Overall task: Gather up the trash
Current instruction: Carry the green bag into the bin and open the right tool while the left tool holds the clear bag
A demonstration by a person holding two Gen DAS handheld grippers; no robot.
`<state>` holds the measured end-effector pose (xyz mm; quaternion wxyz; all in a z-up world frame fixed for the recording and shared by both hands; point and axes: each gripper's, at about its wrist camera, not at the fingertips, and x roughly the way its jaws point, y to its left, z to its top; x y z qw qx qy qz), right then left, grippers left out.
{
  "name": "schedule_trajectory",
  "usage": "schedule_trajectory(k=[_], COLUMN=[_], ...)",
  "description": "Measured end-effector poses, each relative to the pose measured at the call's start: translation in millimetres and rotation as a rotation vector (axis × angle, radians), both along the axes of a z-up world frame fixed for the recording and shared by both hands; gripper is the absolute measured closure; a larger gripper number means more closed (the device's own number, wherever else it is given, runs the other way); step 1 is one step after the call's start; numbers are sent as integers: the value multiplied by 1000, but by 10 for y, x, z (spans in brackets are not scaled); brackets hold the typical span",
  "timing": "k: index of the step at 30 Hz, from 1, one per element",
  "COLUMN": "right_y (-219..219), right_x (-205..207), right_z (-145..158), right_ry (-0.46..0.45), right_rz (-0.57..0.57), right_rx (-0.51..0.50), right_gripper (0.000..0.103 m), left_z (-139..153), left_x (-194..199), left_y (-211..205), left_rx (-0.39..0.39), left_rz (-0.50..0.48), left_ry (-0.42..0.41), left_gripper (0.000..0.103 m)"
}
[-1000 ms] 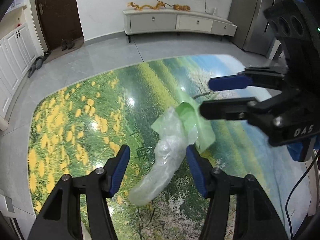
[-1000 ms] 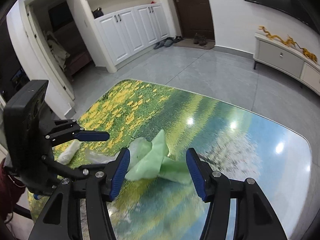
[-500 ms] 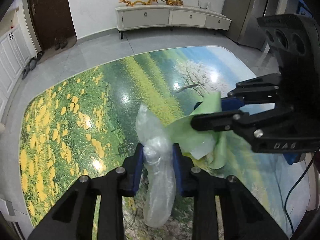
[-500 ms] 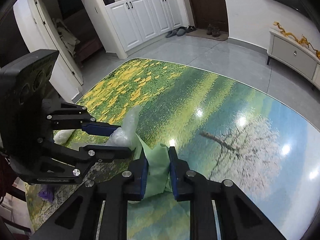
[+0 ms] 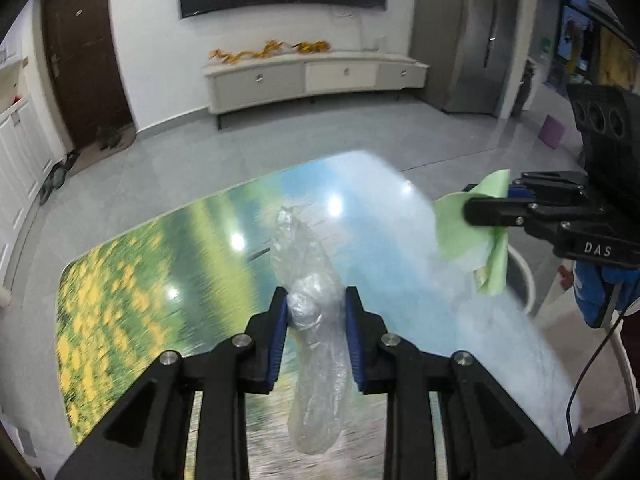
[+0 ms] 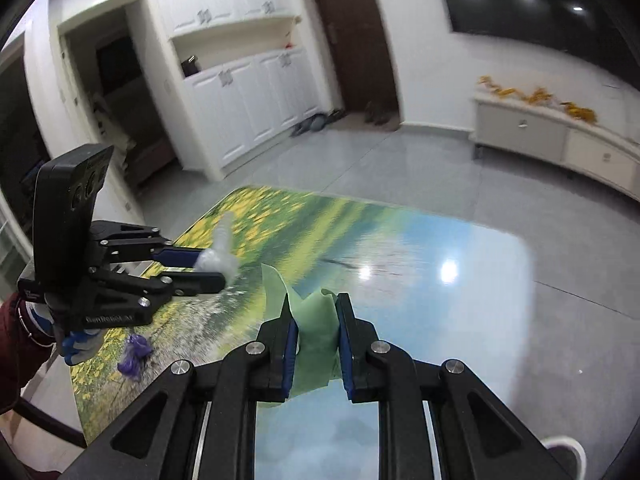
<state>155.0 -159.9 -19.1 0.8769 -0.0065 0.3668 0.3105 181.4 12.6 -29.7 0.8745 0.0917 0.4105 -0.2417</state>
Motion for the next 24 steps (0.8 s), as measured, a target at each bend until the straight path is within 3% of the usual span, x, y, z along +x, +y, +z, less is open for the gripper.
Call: schedule_trajectory(k=[4,8,16,24], right_y=[-693,-1412,-2652,-3461], right_x=[-287,-475,-554,-463], right_z=[176,150,-615,-1299], right_ry=[-37,-21,174,336], right_rz=[-129,-285,-592,-785], right_rx=[-11,-38,-35,28], right_gripper=[86,86,86,81], left_z=[115,79,-415,-985], left_x=[-94,-147,-133,42], left_y=[-583,-1286,-2711,-3583], left_rx=[-31,-38,-37,-10], left_rz=[-88,-180,-306,-312], left_ry=[-4,22,154,280], left_gripper=[78,77,76,73])
